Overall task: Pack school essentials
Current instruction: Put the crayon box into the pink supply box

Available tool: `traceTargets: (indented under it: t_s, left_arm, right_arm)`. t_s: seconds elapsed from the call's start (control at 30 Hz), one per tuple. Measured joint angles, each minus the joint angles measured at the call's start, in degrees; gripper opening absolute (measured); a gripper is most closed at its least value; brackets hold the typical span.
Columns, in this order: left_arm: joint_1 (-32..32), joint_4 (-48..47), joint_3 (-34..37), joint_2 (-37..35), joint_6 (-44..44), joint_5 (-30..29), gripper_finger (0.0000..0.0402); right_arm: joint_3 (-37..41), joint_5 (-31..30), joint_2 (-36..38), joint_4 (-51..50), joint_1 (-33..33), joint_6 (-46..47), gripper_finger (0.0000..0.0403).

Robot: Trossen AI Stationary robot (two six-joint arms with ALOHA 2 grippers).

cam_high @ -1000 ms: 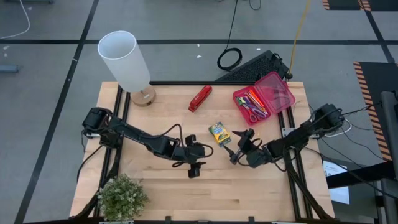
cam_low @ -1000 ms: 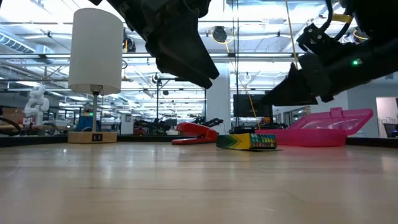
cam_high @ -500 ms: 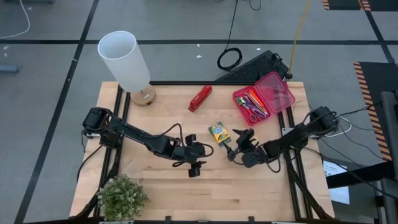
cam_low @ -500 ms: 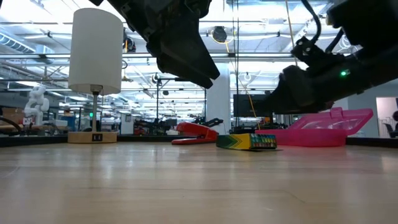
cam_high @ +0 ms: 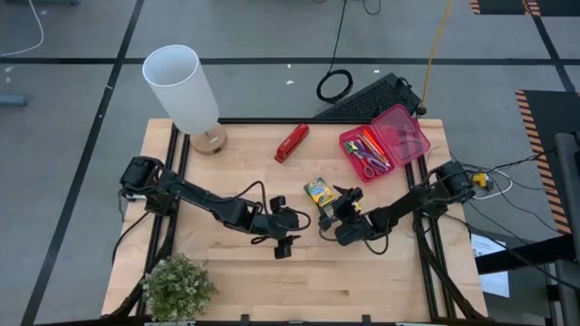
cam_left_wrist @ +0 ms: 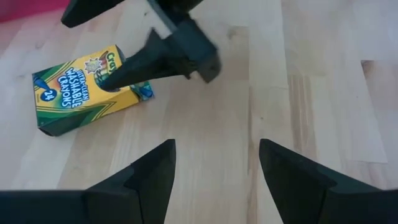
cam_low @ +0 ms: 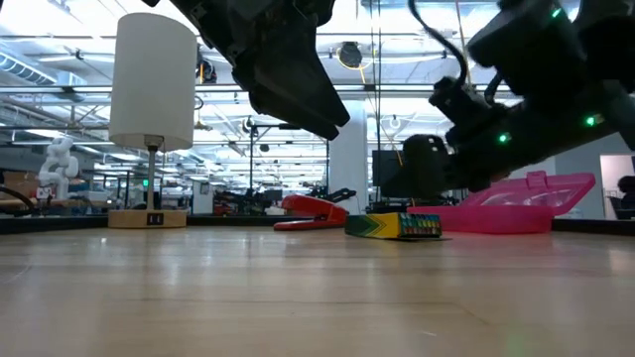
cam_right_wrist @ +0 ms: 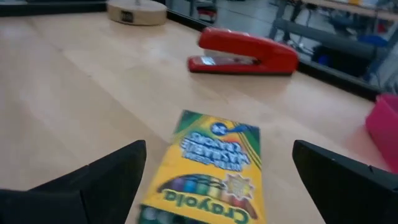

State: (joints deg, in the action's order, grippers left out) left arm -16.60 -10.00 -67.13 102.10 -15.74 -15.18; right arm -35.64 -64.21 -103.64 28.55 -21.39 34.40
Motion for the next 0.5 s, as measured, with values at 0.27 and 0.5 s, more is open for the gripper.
traceTargets:
  t_s: [0.27, 0.5]
  left_arm:
    - [-0.2, 0.0, 0.0, 0.0, 0.2, 0.0, 0.0234]
    - [-0.2, 0.8, 0.0, 0.0, 0.6, 0.0, 0.0234]
  right_arm:
    - [0.0, 4.5, -0.3, -5.6, 2.0, 12.6, 0.0400]
    - [0.0, 7.5, -0.3, -5.2, 2.7, 14.4, 0.0400]
